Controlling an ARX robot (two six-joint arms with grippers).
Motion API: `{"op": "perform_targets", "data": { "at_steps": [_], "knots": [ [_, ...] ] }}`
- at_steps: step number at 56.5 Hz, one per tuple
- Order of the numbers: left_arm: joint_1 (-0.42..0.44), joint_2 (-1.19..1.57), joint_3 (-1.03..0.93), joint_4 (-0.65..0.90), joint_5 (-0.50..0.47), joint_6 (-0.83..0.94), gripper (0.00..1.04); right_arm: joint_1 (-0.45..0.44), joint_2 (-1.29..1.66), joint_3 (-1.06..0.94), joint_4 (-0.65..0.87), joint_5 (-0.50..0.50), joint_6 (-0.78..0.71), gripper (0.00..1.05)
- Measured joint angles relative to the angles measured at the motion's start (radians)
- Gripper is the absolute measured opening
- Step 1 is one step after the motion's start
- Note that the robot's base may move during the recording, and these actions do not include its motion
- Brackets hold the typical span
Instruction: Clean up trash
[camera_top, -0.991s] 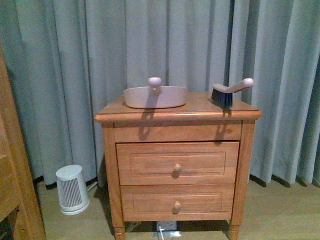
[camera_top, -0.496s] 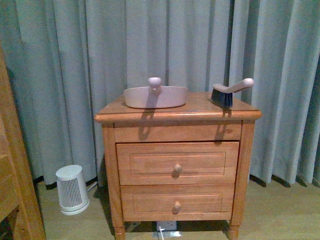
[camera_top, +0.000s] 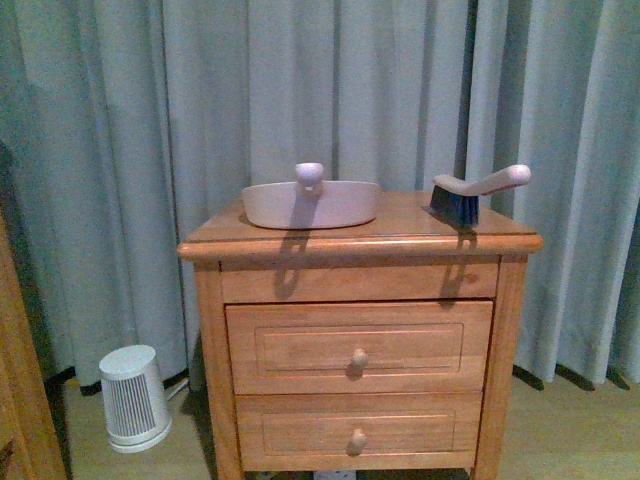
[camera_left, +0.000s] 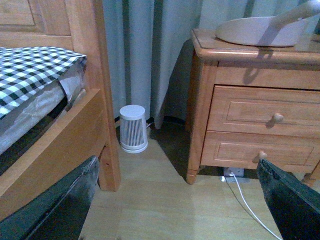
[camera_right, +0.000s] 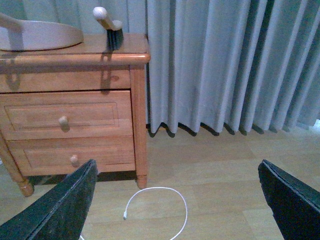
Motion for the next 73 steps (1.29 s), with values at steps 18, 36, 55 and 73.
{"op": "perform_targets", "data": {
  "at_steps": [18, 36, 55, 73],
  "knots": [
    [0.000, 0.000, 0.000, 0.000, 0.000, 0.000, 0.97, 0.000, 0.000, 0.000, 0.000, 0.000, 0.000, 0.97],
    [0.000, 0.001, 0.000, 0.000, 0.000, 0.000, 0.97, 0.000, 0.000, 0.000, 0.000, 0.000, 0.000, 0.97],
    [0.000, 0.001, 0.000, 0.000, 0.000, 0.000, 0.97, 0.000, 0.000, 0.000, 0.000, 0.000, 0.000, 0.97],
    [-0.066, 0.441, 0.200, 0.066, -0.095, -0.021, 0.97, 0.000, 0.000, 0.000, 0.000, 0.000, 0.000, 0.97]
  ]
}}
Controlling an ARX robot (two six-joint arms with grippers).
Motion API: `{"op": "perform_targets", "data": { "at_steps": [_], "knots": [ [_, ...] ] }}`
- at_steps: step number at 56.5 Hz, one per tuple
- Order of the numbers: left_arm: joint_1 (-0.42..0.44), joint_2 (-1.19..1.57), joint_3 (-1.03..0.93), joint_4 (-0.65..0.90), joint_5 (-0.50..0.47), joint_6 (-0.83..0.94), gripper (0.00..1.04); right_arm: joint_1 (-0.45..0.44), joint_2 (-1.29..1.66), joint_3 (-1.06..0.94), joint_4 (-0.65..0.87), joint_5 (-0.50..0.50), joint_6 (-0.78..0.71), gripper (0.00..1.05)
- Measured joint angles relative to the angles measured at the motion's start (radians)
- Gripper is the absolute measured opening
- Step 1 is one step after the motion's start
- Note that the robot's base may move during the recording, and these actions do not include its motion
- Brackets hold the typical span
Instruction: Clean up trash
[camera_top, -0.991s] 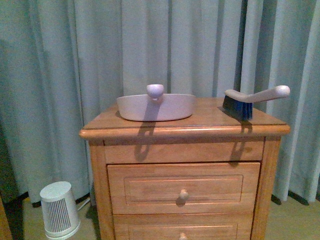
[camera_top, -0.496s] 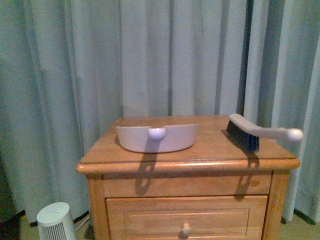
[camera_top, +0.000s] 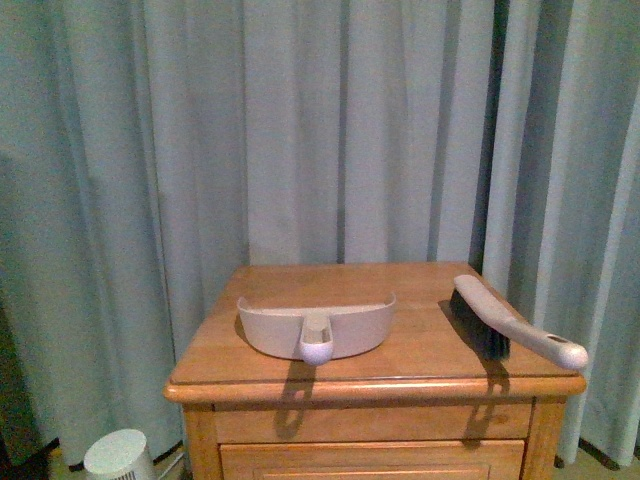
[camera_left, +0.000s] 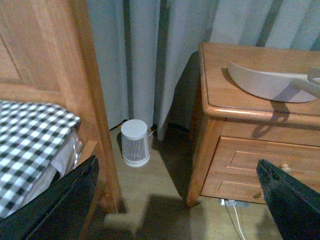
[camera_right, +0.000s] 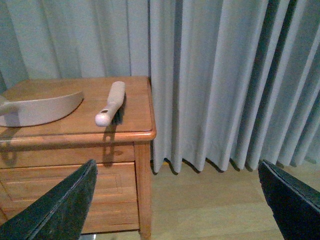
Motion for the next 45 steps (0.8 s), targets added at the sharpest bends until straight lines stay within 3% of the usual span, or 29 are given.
{"op": "perform_targets", "data": {
  "at_steps": [7, 15, 29, 45],
  "knots": [
    [-0.076, 0.388, 0.306, -0.031, -0.081, 0.072, 0.97, 0.000, 0.000, 0.000, 0.000, 0.000, 0.000, 0.97],
    [-0.181, 0.727, 0.665, -0.192, -0.162, 0.140, 0.97, 0.000, 0.000, 0.000, 0.000, 0.000, 0.000, 0.97],
    [-0.341, 1.118, 1.133, -0.364, -0.302, 0.127, 0.97, 0.000, 0.000, 0.000, 0.000, 0.000, 0.000, 0.97],
    [-0.454, 1.398, 1.323, -0.458, -0.313, -0.057, 0.97, 0.000, 0.000, 0.000, 0.000, 0.000, 0.000, 0.97]
  ]
}}
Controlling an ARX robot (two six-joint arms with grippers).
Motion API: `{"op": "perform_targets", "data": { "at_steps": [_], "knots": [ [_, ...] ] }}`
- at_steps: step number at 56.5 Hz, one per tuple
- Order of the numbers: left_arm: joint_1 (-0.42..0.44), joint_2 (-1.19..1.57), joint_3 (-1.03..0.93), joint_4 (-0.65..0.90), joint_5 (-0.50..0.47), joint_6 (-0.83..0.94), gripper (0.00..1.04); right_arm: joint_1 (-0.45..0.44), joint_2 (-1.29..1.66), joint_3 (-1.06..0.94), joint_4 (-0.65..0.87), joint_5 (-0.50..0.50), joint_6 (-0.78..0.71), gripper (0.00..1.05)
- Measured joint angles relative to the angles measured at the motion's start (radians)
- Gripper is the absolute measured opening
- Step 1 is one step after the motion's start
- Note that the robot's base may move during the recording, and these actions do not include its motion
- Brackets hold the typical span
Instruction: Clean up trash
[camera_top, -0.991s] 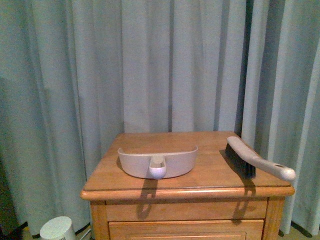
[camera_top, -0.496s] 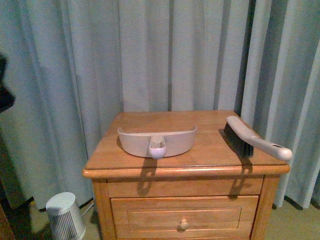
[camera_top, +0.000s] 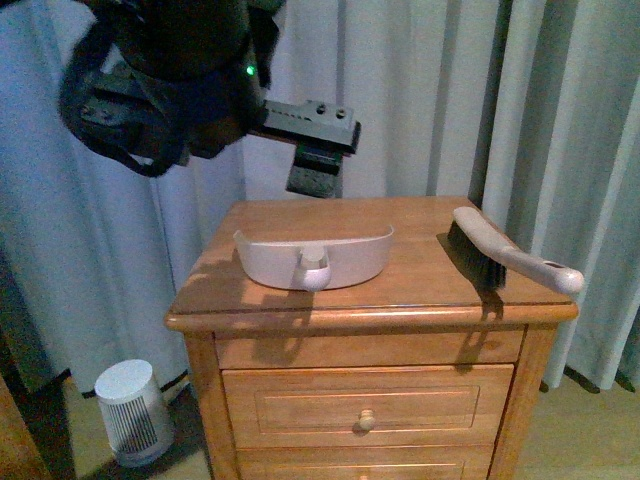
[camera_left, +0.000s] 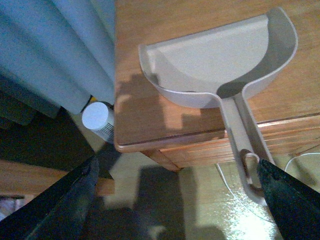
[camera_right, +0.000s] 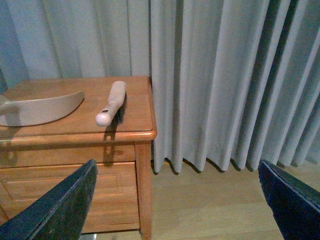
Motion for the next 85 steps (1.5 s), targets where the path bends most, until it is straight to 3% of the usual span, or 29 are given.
{"op": "perform_targets", "data": {
  "at_steps": [39, 85],
  "knots": [
    [-0.021, 0.312, 0.279, -0.102, 0.036, -0.127, 0.97, 0.000, 0.000, 0.000, 0.000, 0.000, 0.000, 0.97],
    [-0.018, 0.393, 0.267, -0.054, 0.043, -0.140, 0.97, 0.000, 0.000, 0.000, 0.000, 0.000, 0.000, 0.97]
  ]
}}
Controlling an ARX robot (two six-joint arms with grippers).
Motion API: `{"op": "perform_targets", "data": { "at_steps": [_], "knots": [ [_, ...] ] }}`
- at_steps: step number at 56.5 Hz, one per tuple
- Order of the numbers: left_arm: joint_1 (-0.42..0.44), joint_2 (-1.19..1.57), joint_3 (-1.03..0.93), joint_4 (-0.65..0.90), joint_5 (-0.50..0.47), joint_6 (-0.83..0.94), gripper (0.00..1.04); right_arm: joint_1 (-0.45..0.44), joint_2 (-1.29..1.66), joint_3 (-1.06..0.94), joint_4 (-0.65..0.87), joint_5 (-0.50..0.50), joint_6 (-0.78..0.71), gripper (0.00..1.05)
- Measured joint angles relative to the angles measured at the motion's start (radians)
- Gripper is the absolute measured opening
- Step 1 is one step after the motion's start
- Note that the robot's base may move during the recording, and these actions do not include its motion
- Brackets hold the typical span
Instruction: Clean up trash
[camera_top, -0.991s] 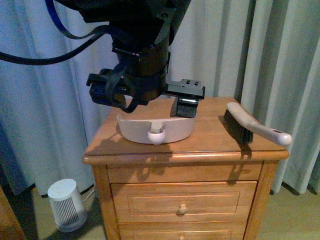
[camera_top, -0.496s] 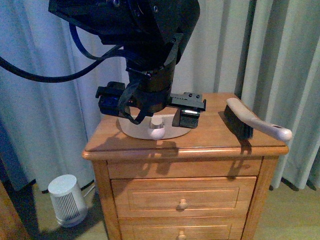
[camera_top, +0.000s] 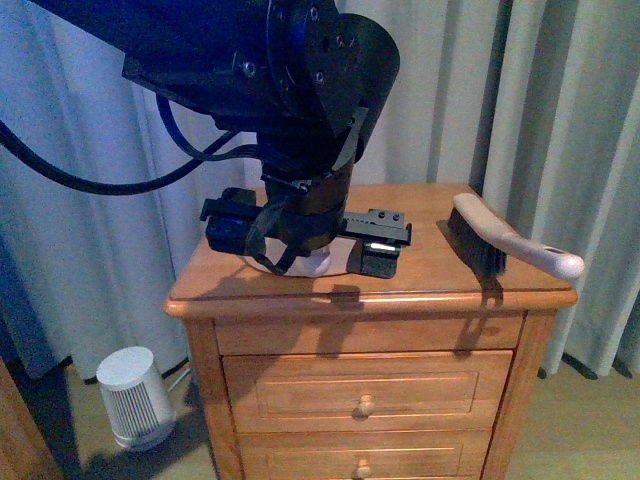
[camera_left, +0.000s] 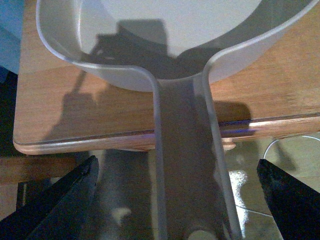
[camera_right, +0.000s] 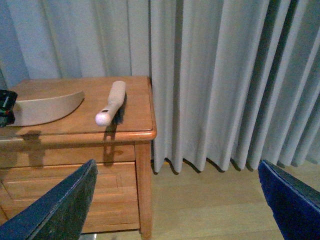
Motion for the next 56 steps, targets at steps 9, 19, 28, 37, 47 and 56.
{"op": "perform_targets", "data": {
  "at_steps": [9, 19, 28, 37, 47, 56],
  "knots": [
    [0.002, 0.002, 0.000, 0.006, 0.000, 0.000, 0.97, 0.000, 0.000, 0.000, 0.000, 0.000, 0.000, 0.97],
    [0.002, 0.003, -0.003, 0.006, 0.002, 0.000, 0.83, 0.000, 0.000, 0.000, 0.000, 0.000, 0.000, 0.97],
    [0.003, 0.009, -0.004, 0.006, 0.004, 0.000, 0.56, 0.000, 0.000, 0.000, 0.000, 0.000, 0.000, 0.97],
    [0.003, 0.010, -0.004, 0.007, 0.006, 0.003, 0.30, 0.000, 0.000, 0.000, 0.000, 0.000, 0.000, 0.97],
    [0.006, 0.002, -0.051, 0.078, 0.003, 0.021, 0.28, 0.000, 0.000, 0.000, 0.000, 0.000, 0.000, 0.97],
    [0.008, -0.068, -0.148, 0.226, 0.021, 0.045, 0.27, 0.000, 0.000, 0.000, 0.000, 0.000, 0.000, 0.97]
  ]
}}
